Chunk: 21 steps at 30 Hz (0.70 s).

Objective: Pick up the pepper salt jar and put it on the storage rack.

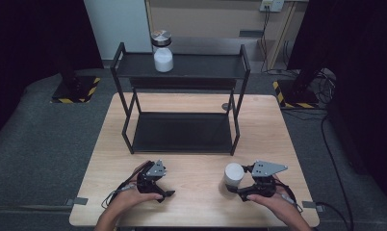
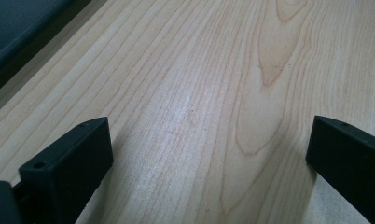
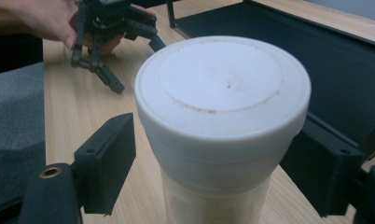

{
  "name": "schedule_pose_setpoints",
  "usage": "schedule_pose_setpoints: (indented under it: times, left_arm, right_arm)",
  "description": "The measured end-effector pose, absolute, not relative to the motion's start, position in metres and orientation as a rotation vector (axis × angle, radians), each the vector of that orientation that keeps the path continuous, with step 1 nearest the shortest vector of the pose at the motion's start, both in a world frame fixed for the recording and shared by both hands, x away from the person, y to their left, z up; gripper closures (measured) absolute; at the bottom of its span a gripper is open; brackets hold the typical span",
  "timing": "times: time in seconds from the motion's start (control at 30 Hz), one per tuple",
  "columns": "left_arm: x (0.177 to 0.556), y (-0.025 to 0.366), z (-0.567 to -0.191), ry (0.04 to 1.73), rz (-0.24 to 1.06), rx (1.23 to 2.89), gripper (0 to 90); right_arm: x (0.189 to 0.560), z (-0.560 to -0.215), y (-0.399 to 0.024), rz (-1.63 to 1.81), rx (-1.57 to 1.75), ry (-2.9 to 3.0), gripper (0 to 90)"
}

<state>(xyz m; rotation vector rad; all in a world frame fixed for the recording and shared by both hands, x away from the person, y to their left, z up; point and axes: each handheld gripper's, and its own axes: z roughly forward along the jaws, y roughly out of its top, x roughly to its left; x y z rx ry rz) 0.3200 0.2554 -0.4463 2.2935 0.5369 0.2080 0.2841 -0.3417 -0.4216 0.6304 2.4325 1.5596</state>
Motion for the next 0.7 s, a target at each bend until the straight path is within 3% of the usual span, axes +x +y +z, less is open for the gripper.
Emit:
schedule_pose_setpoints:
  times: [0.7]
  left_arm:
    - [0.3199, 0.2554, -0.4463, 0.537, 0.208, 2.293, 0.0]
  right_arm:
    - [0.282, -0.4237, -0.3409, 1.576, 0.657, 2.399, 32.4]
